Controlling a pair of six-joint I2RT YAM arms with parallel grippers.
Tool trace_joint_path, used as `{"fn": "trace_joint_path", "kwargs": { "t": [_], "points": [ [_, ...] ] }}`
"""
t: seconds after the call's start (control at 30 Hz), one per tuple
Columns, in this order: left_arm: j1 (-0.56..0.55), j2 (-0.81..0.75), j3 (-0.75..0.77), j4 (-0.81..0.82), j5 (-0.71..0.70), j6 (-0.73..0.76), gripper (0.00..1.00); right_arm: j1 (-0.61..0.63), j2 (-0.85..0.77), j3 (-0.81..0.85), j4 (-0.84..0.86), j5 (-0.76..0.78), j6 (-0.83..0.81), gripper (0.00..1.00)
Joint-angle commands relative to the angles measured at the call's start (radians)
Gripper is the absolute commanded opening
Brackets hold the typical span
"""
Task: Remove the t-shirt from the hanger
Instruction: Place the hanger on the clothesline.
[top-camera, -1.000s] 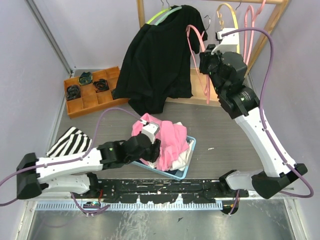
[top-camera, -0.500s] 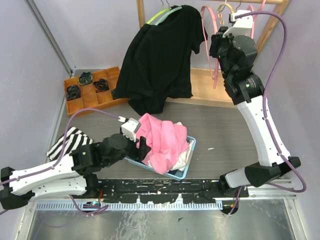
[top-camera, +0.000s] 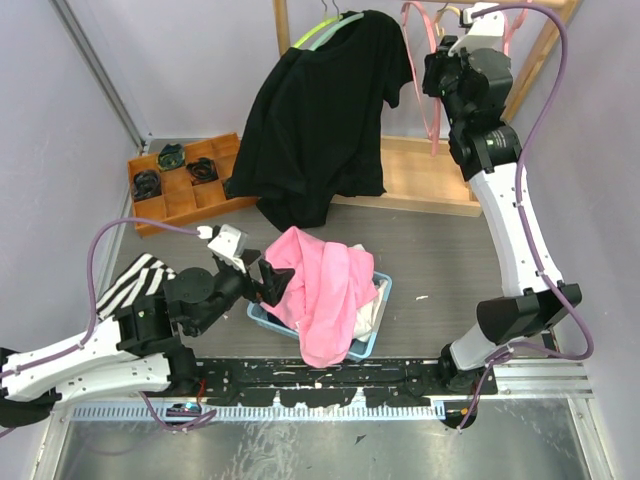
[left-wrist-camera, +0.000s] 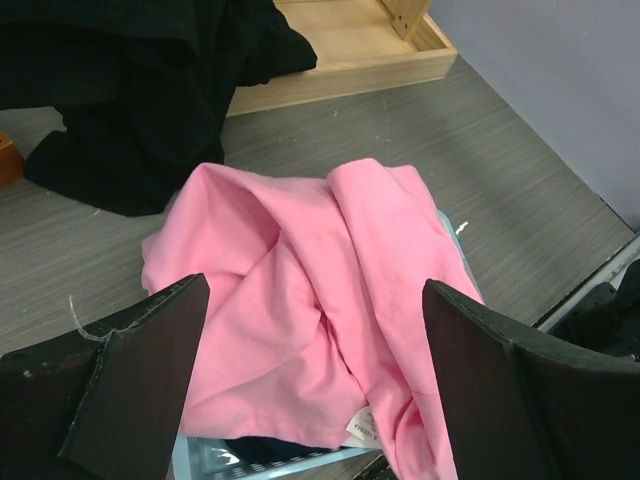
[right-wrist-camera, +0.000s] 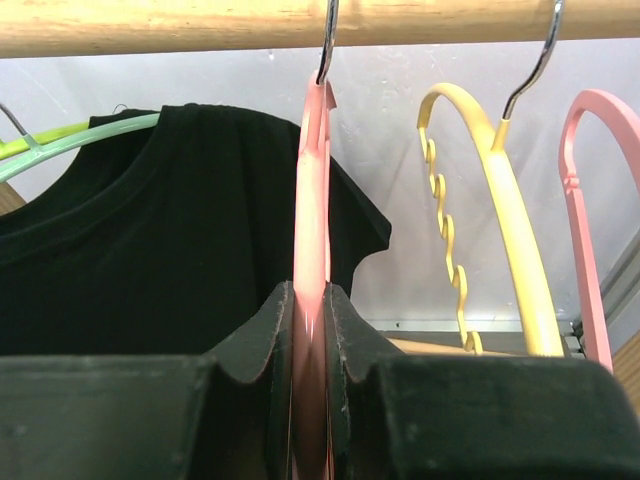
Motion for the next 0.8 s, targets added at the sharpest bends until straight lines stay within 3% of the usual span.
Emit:
{"fn": "trace_joint_path", "kwargs": {
  "t": [0.0,0.2,0.37,0.5,0.77],
  "points": [
    [-0.003,0.003,-0.001,0.061,-0.047,0.019,0.95,-0.012,0.006,0.063,0.096,-0.045,0.016,0.01],
    [-0.004,0.009,0.005,0.078,-0.084,0.026,0.96,-0.019,0.028,0.057,0.083,-0.054,0.027,0.01],
    [-0.002,0.029,0.046,0.075,-0.144,0.049,0.99,-0.019,0.020,0.045,0.059,-0.030,0.033,0.34],
    [-0.004,0.044,0.062,0.087,-0.160,0.072,1.00,-0.020,0.018,0.065,0.035,-0.014,0.028,0.50],
    [-0.003,0.052,0.067,0.103,-0.213,0.099,0.98,-0.001,-0.083,0.044,0.040,-0.012,0.019,0.61]
  ]
}}
